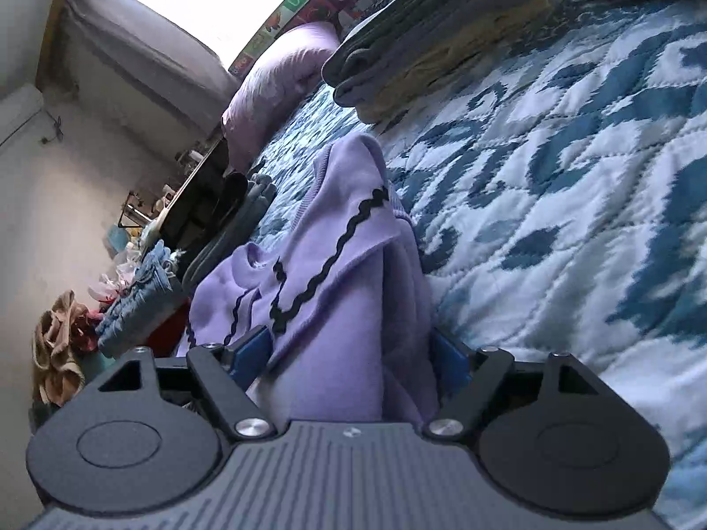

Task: Fold clothes
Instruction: 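Carry the folded hoodie with both grippers onto the stack of folded clothes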

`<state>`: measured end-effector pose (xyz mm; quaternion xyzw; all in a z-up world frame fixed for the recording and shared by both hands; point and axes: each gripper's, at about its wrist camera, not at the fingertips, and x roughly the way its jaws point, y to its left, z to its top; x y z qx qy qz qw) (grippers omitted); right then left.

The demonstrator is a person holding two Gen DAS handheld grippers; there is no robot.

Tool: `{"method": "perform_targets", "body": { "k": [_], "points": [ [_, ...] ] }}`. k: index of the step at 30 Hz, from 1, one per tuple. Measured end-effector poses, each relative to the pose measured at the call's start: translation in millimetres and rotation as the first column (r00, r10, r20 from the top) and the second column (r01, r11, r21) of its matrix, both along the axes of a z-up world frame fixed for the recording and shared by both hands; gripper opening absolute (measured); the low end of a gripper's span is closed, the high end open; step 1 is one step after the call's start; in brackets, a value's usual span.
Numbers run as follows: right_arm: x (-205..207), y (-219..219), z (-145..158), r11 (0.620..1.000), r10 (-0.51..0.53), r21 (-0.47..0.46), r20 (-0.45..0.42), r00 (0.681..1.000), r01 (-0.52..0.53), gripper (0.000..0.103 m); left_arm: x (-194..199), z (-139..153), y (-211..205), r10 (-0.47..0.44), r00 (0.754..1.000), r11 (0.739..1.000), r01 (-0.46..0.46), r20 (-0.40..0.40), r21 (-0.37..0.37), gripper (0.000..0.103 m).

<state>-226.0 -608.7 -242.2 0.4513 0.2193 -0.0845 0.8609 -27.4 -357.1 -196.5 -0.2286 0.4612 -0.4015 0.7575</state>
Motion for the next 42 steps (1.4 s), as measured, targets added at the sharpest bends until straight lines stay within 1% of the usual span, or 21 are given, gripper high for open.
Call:
{"method": "perform_targets", "body": {
  "k": [1, 2, 3, 6, 8, 10, 12, 13, 14, 15, 16, 17, 18, 19, 21, 26, 28, 30, 32, 35, 42],
  "points": [
    [4, 0, 0, 1.0, 0.006, -0.002, -0.002, 1.0, -0.006, 0.077, 0, 0, -3, -0.003, 1.0, 1.0, 0.003, 0.001, -0.001, 0.073],
    [6, 2, 1, 1.0, 0.01, -0.008, -0.004, 1.0, -0.01, 0.075, -1, -1, -7, -0.007, 1.0, 1.0, 0.007, 0.0, -0.002, 0.065],
    [8, 3, 0, 1.0, 0.014, -0.012, -0.003, 1.0, -0.014, 0.067, -2, -2, -10, -0.012, 1.0, 1.0, 0.012, 0.0, -0.003, 0.055],
    [7, 4, -5, 1.0, 0.004, 0.025, 0.013, 1.0, -0.005, 0.049, -5, -3, -8, -0.002, 1.0, 1.0, 0.001, -0.023, -0.025, 0.042],
    [2, 4, -3, 0.998, -0.004, 0.057, 0.028, 1.0, 0.002, 0.043, -9, 4, -6, -0.005, 0.999, 0.999, 0.003, -0.035, -0.036, 0.039],
    [-7, 5, 4, 0.997, -0.012, 0.083, 0.049, 0.999, 0.008, 0.041, -17, 17, 2, -0.028, 0.998, 0.997, 0.024, -0.048, -0.078, 0.038],
    [-29, 8, 19, 0.995, -0.012, 0.102, 0.104, 0.995, 0.002, 0.04, -27, 28, 12, -0.055, 0.997, 0.992, 0.047, -0.06, -0.119, 0.039],
    [-42, 10, 20, 0.991, -0.025, 0.134, 0.109, 0.994, 0.01, 0.04, -32, 28, 16, -0.063, 0.996, 0.992, 0.055, -0.07, -0.118, 0.041],
    [-53, 12, 21, 0.987, -0.037, 0.163, 0.111, 0.993, 0.019, 0.045, -38, 23, 17, -0.077, 0.994, 0.994, 0.07, -0.071, -0.087, 0.05],
    [-57, 14, 18, 0.989, -0.039, 0.142, 0.067, 0.997, 0.029, 0.059, -41, 16, 16, -0.097, 0.993, 0.995, 0.094, -0.073, -0.04, 0.064],
    [-61, 16, 14, 0.992, -0.041, 0.121, 0.023, 0.999, 0.038, 0.066, -43, 5, 17, -0.099, 0.99, 0.995, 0.101, -0.099, 0.02, 0.065],
    [-65, 18, 10, 0.994, -0.045, 0.099, -0.019, 0.999, 0.046, 0.067, -45, 2, 23, -0.089, 0.99, 0.996, 0.092, -0.111, 0.018, 0.065],
    [-72, 19, 7, 0.996, -0.058, 0.071, -0.03, 0.998, 0.06, 0.066, -47, 0, 30, -0.078, 0.99, 0.997, 0.079, -0.118, -0.001, 0.068],
    [-78, 19, 5, 0.994, -0.063, 0.088, -0.002, 0.998, 0.063, 0.067, -49, 2, 36, -0.07, 0.991, 0.998, 0.07, -0.113, 0.001, 0.069],
    [-85, 22, 7, 0.993, -0.079, 0.09, 0.01, 0.997, 0.077, 0.072, -52, 5, 43, -0.065, 0.993, 0.998, 0.066, -0.097, 0.01, 0.074],
    [-72, 34, 5, 0.999, -0.026, 0.045, 0.0, 1.0, 0.026, 0.078, -49, -8, 48, -0.055, 0.988, 0.998, 0.051, -0.142, -0.032, 0.074],
    [-67, 38, 3, 0.999, -0.039, 0.025, 0.008, 0.999, 0.039, 0.077, -53, -8, 43, -0.065, 0.99, 0.997, 0.06, -0.126, -0.042, 0.067],
    [-64, 40, -1, 0.999, -0.043, 0.031, 0.021, 0.999, 0.042, 0.06, -60, -6, 37, -0.088, 0.991, 0.995, 0.084, -0.099, -0.046, 0.053],
    [-63, 39, -3, 0.998, -0.035, 0.05, 0.035, 0.999, 0.034, 0.051, -63, -1, 34, -0.111, 0.992, 0.993, 0.108, -0.068, -0.051, 0.047],
    [-71, 38, -2, 0.998, -0.027, 0.059, 0.071, 0.997, 0.023, 0.045, -66, 11, 30, -0.152, 0.988, 0.986, 0.149, -0.037, -0.072, 0.044],
    [-90, 26, 21, 0.994, -0.073, 0.09, 0.171, 0.983, 0.058, 0.043, -69, 46, 5, -0.206, 0.978, 0.967, 0.206, 0.017, -0.147, 0.043]
  ]
}}
